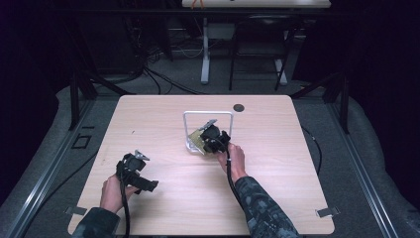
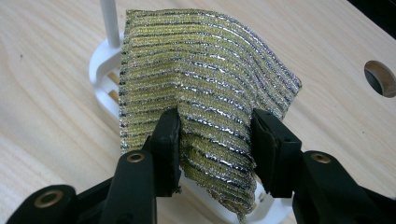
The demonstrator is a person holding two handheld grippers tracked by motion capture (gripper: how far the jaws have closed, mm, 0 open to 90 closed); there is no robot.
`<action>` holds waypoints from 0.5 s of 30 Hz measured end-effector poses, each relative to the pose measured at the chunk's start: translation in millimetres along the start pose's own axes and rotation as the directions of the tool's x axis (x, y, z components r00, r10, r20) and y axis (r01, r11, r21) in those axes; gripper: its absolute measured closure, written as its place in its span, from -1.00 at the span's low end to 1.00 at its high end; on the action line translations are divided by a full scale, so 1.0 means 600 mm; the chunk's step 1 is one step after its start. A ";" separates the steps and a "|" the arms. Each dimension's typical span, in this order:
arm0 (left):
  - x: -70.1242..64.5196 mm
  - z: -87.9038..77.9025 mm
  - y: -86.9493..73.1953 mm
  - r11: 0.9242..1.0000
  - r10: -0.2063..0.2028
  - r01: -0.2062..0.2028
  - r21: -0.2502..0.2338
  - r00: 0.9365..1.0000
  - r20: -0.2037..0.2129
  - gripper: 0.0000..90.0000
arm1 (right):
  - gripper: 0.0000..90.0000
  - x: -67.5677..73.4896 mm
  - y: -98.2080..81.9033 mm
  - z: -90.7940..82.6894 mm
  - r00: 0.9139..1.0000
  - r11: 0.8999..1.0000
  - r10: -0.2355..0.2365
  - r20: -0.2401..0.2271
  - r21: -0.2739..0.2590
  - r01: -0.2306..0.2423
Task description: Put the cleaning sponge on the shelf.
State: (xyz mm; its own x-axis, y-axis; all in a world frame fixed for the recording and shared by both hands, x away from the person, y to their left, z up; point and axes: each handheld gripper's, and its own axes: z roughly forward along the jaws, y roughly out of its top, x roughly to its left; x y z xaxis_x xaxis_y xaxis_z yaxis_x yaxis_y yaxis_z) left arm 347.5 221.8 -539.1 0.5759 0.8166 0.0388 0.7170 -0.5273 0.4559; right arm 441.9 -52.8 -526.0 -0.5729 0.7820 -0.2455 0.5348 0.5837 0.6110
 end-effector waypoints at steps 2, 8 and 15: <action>0.000 0.000 0.000 1.000 0.000 0.000 0.002 1.000 0.001 -1.00 | 0.22 0.001 0.001 0.001 1.000 1.000 -0.001 0.002 0.002 0.001; 0.000 0.000 0.000 1.000 0.000 0.000 0.003 1.000 0.004 -1.00 | 0.19 0.006 0.005 0.010 1.000 1.000 0.003 0.003 0.016 -0.003; 0.000 0.000 0.000 1.000 0.005 -0.005 0.000 1.000 0.007 -1.00 | 0.16 0.010 0.007 0.016 1.000 1.000 0.009 -0.006 0.016 -0.009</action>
State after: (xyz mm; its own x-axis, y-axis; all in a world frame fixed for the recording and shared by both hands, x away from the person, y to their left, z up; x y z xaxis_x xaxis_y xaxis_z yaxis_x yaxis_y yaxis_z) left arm 347.5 221.5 -538.9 0.5818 0.8126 0.0350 0.7143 -0.5311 0.4558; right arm 446.7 -43.6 -532.5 -0.5718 0.7859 -0.2355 0.5500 0.5802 0.6007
